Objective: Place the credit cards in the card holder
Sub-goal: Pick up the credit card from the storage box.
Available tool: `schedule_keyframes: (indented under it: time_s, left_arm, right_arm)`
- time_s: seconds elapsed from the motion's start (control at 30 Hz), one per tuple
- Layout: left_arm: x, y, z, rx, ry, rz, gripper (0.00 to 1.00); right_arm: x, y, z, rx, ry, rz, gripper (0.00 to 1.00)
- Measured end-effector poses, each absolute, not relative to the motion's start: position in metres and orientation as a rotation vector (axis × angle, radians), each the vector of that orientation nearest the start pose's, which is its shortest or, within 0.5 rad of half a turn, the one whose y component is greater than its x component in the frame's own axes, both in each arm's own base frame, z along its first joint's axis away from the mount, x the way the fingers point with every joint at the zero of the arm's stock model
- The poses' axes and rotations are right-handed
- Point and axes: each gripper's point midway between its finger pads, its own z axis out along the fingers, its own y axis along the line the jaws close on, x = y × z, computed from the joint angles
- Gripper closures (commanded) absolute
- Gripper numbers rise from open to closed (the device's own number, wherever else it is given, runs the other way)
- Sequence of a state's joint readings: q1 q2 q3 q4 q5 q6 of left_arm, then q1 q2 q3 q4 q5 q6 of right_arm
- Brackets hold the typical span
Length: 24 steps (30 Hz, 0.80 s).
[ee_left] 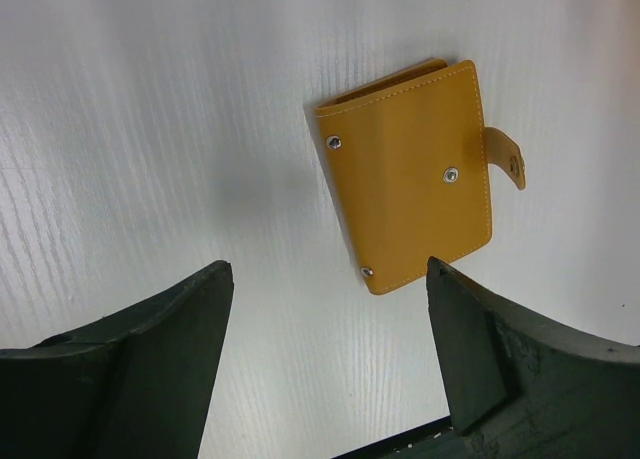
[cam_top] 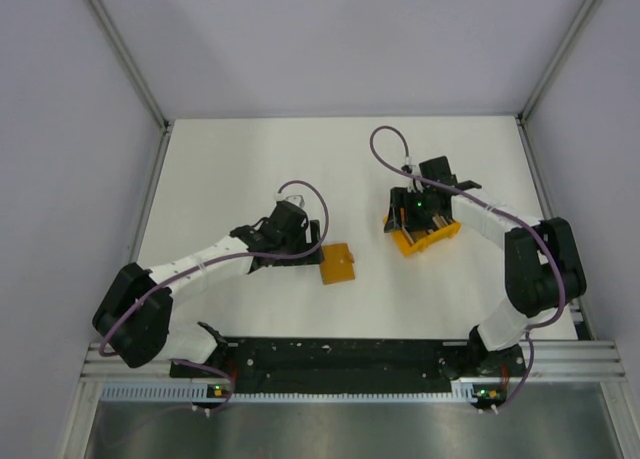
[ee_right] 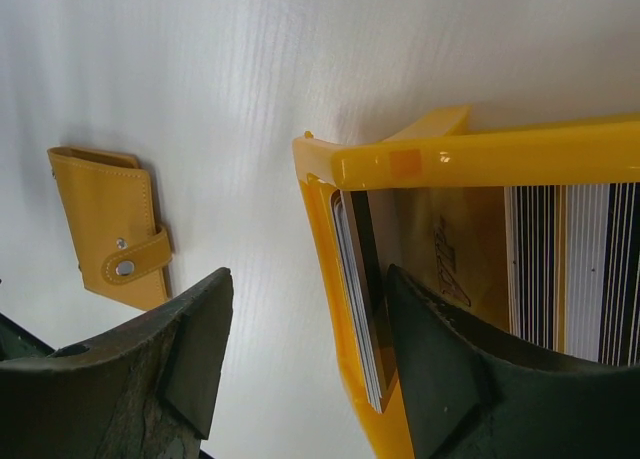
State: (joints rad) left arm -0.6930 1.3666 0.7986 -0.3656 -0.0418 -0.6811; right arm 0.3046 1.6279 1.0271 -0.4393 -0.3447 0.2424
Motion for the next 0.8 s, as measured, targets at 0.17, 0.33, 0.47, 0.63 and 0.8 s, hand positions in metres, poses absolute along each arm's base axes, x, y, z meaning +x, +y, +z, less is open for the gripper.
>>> schedule_keyframes:
  time_s: [0.17, 0.33, 0.47, 0.63, 0.8]
  left_arm:
    - [0.2416, -0.2251, 0.0700, -0.003, 2.576, -0.500, 0.18]
    - [0.2412, -0.2256, 0.0677, -0.001, 2.585, -0.499, 0.18]
    - [0.2411, -0.2257, 0.0665, -0.001, 2.588, -0.498, 0.18]
    - [0.2416, -0.2266, 0.0671, 0.000, 2.585, -0.504, 0.18]
    - [0.2418, -0.2268, 0.0673, 0.000, 2.584, -0.505, 0.18]
  right_arm:
    - [0.3184, 0.1721, 0.0661, -0.208, 2.643, 0.639, 0.41]
    - [0.3182, 0.1722, 0.0661, -0.208, 2.644, 0.640, 0.49]
    - [0.3182, 0.1721, 0.0675, -0.209, 2.640, 0.640, 0.52]
    - [0.3183, 0.1726, 0.0712, -0.211, 2.630, 0.645, 0.53]
    - [0.3179, 0.1729, 0.0720, -0.213, 2.629, 0.649, 0.50]
